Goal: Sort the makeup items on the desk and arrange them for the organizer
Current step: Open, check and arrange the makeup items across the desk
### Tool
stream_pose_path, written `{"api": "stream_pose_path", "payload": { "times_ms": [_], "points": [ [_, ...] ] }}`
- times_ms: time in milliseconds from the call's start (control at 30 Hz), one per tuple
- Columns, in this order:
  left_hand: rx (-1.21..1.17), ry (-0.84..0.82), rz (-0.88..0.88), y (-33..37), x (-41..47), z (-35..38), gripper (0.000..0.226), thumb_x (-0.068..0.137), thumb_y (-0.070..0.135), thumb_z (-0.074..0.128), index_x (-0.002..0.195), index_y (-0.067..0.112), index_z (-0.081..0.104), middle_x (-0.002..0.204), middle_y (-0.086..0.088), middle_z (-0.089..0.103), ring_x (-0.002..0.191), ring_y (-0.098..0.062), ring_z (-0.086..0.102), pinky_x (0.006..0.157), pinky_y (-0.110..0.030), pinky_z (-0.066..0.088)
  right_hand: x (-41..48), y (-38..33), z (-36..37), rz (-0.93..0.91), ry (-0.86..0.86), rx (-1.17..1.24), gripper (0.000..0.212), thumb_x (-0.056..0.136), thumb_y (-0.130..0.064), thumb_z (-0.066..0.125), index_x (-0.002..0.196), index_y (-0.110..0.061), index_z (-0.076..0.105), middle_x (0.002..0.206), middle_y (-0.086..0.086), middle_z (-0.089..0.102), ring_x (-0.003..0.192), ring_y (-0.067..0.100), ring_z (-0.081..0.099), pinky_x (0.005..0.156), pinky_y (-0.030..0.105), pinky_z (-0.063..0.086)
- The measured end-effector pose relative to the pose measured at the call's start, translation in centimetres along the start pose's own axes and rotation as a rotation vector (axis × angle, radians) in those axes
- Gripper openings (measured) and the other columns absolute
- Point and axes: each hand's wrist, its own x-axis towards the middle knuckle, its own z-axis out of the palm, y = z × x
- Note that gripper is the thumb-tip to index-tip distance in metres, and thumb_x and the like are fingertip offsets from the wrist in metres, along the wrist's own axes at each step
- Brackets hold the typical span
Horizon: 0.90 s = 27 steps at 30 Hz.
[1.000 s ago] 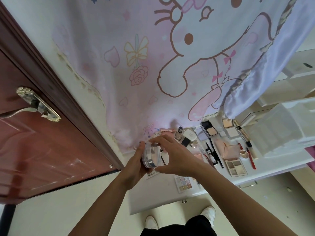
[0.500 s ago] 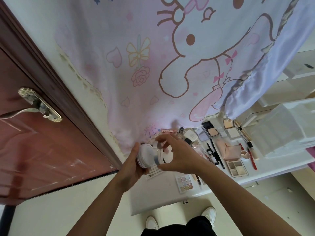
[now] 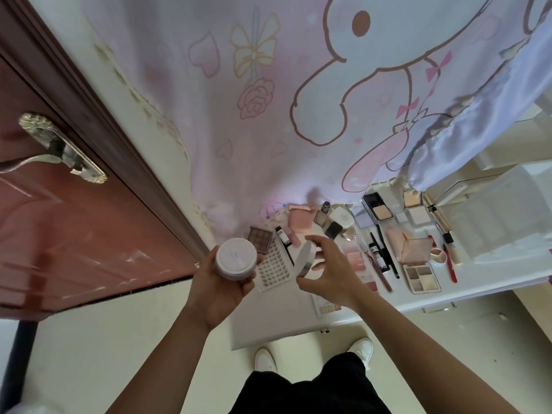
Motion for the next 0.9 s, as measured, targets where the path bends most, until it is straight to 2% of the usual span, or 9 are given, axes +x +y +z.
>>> {"api": "stream_pose_path", "payload": {
  "times_ms": [67, 167, 267, 400, 533, 600, 767, 833, 900],
  "points": [
    [0.021, 0.040, -0.005, -0.4, 0.0, -1.1, 0.057, 0.101, 0.047, 0.039, 0.140, 0.008, 0.052, 0.132, -0.025, 0.057, 0.086, -0.029, 0.061, 0.063, -0.034, 0.049, -0.3, 2.6, 1.4, 0.108, -0.022, -0.023, 0.083, 0.061, -0.036, 0.082, 0.132, -0.034, 0.039, 0.125, -0.005, 0.049, 0.106, 0.006, 0.057, 0.084, 0.023, 0.055],
    [0.042, 0.086, -0.023, -1.1, -0.3, -2.8, 0.058, 0.101, 0.046, 0.040, 0.145, 0.008, 0.046, 0.142, -0.024, 0.052, 0.098, -0.035, 0.061, 0.069, -0.038, 0.047, -1.1, 5.4, 3.5, 0.210, -0.087, -0.080, 0.087, 0.066, -0.028, 0.086, 0.139, -0.026, 0.039, 0.118, -0.005, 0.052, 0.100, 0.011, 0.057, 0.082, 0.022, 0.050],
    [0.052, 0.108, -0.036, -1.7, -0.7, -3.6, 0.054, 0.100, 0.045, 0.044, 0.141, 0.011, 0.052, 0.140, -0.024, 0.055, 0.101, -0.035, 0.062, 0.070, -0.039, 0.047, -1.7, 6.8, 5.6, 0.251, -0.144, -0.145, 0.089, 0.066, -0.037, 0.088, 0.140, -0.026, 0.039, 0.118, -0.010, 0.051, 0.107, 0.013, 0.056, 0.088, 0.023, 0.044],
    [0.083, 0.158, -0.038, -2.3, -1.0, -4.2, 0.054, 0.097, 0.042, 0.049, 0.140, 0.010, 0.052, 0.137, -0.023, 0.057, 0.106, -0.035, 0.060, 0.072, -0.037, 0.047, -1.8, 8.0, 7.7, 0.236, -0.193, -0.300, 0.094, 0.065, -0.051, 0.085, 0.144, -0.027, 0.040, 0.129, -0.006, 0.041, 0.111, 0.014, 0.056, 0.096, 0.032, 0.049],
    [0.079, 0.263, -0.024, -3.0, -0.9, -5.2, 0.047, 0.097, 0.033, 0.053, 0.135, 0.006, 0.057, 0.131, -0.022, 0.061, 0.112, -0.037, 0.060, 0.078, -0.040, 0.056, -1.4, 8.7, 9.2, 0.233, -0.225, -0.459, 0.094, 0.071, -0.053, 0.079, 0.149, -0.024, 0.035, 0.137, 0.002, 0.040, 0.123, 0.024, 0.049, 0.100, 0.035, 0.044],
    [0.083, 0.295, -0.011, -3.5, -0.8, -5.6, 0.042, 0.099, 0.031, 0.053, 0.132, 0.006, 0.059, 0.124, -0.018, 0.065, 0.106, -0.033, 0.065, 0.080, -0.043, 0.059, -1.2, 8.9, 9.7, 0.222, -0.215, -0.510, 0.093, 0.071, -0.052, 0.079, 0.148, -0.022, 0.036, 0.137, 0.004, 0.040, 0.124, 0.026, 0.048, 0.101, 0.035, 0.043],
    [0.154, 0.338, -0.002, -4.7, -0.6, -6.3, 0.036, 0.103, 0.028, 0.047, 0.128, 0.004, 0.060, 0.114, -0.014, 0.071, 0.100, -0.032, 0.069, 0.091, -0.048, 0.057, -0.9, 8.7, 10.0, 0.196, -0.187, -0.537, 0.094, 0.073, -0.050, 0.079, 0.149, -0.019, 0.032, 0.138, 0.007, 0.039, 0.125, 0.027, 0.046, 0.102, 0.038, 0.044],
    [0.169, 0.346, -0.002, -5.1, -0.4, -6.5, 0.035, 0.103, 0.026, 0.048, 0.128, 0.004, 0.060, 0.120, -0.016, 0.068, 0.102, -0.032, 0.068, 0.095, -0.051, 0.054, -1.0, 7.9, 10.1, 0.134, -0.133, -0.433, 0.084, 0.079, -0.048, 0.076, 0.148, -0.020, 0.036, 0.138, 0.005, 0.040, 0.123, 0.023, 0.047, 0.103, 0.038, 0.044],
    [0.177, 0.351, -0.008, -5.3, -0.2, -6.7, 0.034, 0.102, 0.025, 0.051, 0.128, 0.006, 0.062, 0.124, -0.016, 0.067, 0.106, -0.034, 0.067, 0.098, -0.053, 0.052, -1.0, 6.6, 10.1, 0.063, -0.054, -0.264, 0.055, 0.088, -0.039, 0.071, 0.137, -0.022, 0.054, 0.127, -0.002, 0.050, 0.109, 0.016, 0.056, 0.095, 0.034, 0.050]
  ]
}}
